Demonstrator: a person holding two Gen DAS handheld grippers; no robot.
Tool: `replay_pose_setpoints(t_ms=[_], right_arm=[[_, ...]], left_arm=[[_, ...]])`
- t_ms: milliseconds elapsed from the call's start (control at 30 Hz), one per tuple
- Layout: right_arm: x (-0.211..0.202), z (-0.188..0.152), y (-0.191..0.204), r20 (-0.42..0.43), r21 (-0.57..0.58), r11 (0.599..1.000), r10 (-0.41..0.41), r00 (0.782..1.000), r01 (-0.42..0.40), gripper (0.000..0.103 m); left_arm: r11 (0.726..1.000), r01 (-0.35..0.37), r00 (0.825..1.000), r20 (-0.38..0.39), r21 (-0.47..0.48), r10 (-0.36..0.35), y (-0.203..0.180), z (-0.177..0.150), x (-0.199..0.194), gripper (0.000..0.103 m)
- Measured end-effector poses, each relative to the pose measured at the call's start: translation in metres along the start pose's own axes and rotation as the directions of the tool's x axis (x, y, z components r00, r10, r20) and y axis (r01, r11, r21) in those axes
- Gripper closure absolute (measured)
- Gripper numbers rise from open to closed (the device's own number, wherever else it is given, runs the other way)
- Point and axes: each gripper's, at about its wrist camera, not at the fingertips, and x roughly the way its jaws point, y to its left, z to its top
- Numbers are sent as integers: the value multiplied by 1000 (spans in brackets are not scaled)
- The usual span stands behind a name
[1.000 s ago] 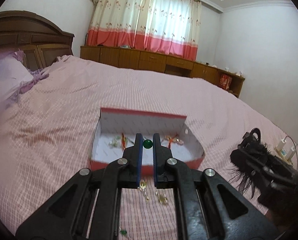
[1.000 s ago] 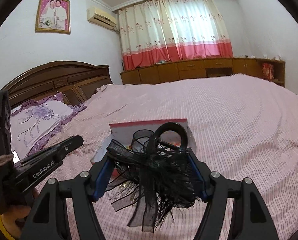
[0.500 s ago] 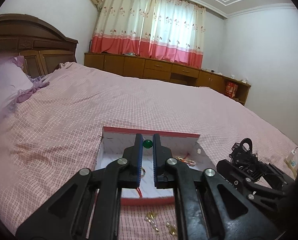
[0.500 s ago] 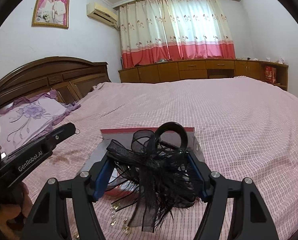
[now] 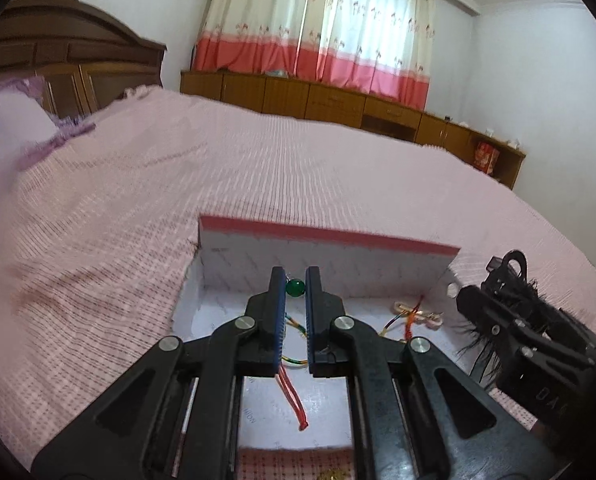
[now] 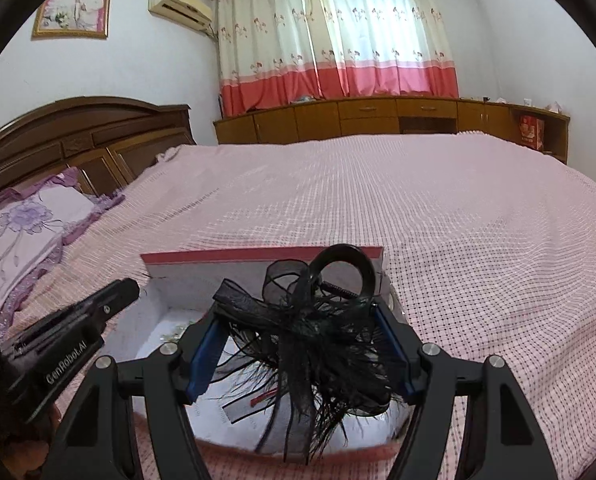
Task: Organize jewelry
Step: 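Carry the bow and earring into the red box and open both tools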
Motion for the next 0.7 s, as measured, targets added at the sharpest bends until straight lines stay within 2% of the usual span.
replay_pose_setpoints(t_ms=[233, 467, 567, 633, 700], right_arm=[[36, -5, -8, -76, -2, 1000, -15, 997, 15, 32], [57, -12, -15, -150, 26, 999, -24, 988, 28, 32], [60, -13, -15, -165, 29, 999, -34, 986, 39, 31], [60, -13, -16, -176, 27, 999, -40, 984, 45, 27], [58, -12, -16, -170, 27, 999, -42, 985, 47, 22]], left_arm=[[1000, -26, 995, -93, 1, 26, 1, -7, 35, 102], [1000, -25, 977, -211, -14, 22, 1, -17, 60, 102], [1000, -22, 973, -230, -14, 18, -1, -19, 60, 102], [1000, -23, 971, -239, -11, 20, -4, -18, 59, 97], [1000, -22, 967, -256, -13, 18, -6, -18, 59, 84]])
